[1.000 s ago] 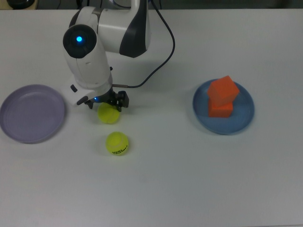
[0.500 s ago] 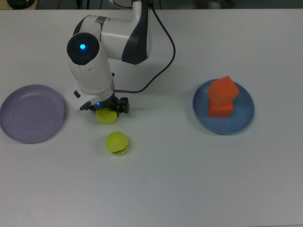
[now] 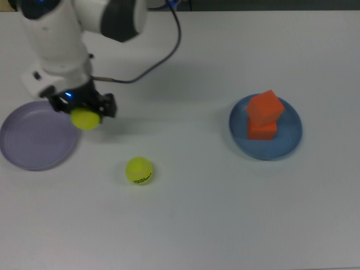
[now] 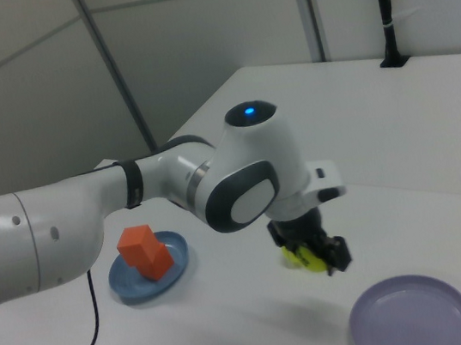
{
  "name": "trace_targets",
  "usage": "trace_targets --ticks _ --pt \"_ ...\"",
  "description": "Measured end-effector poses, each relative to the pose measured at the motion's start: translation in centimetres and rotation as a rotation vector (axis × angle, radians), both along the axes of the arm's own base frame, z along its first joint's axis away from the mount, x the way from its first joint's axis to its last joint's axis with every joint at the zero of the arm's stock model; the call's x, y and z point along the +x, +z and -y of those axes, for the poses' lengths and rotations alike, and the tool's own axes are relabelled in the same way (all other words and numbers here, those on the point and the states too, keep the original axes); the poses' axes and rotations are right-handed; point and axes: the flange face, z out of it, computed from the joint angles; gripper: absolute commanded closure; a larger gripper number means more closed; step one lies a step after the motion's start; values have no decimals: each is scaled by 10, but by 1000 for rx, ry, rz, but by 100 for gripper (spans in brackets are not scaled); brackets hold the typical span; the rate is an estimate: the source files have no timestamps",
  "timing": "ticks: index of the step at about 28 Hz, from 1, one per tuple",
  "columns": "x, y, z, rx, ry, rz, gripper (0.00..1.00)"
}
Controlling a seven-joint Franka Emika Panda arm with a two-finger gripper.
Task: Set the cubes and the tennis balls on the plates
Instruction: 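Grasp the tennis ball and carry it onto the lavender plate, then release the ball and move the gripper down to the other tennis ball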
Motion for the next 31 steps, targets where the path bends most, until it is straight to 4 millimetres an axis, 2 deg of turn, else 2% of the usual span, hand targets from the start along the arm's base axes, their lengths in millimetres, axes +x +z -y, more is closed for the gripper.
trace_targets --ticks 2,4,8,11,13,18,20,21,22,23,24,31 --pt "-2 9 27 -10 -9 10 94" --pt "-5 10 57 -22 -15 10 94" --pt "-5 -11 94 -42 -32 6 92" --pt "0 -33 108 -46 -47 22 92" --pt "4 -56 113 -48 -54 21 92" --pt "10 -98 116 -73 -53 7 90" --pt "11 -105 116 -79 -53 2 88" --pt "11 -107 116 -81 -53 0 85" --pt "11 -108 116 -82 -52 -2 75" --pt "11 -108 117 -82 -53 -1 22" --pt "12 -107 117 -82 -53 0 0" --pt "14 -94 121 -81 -58 22 0"
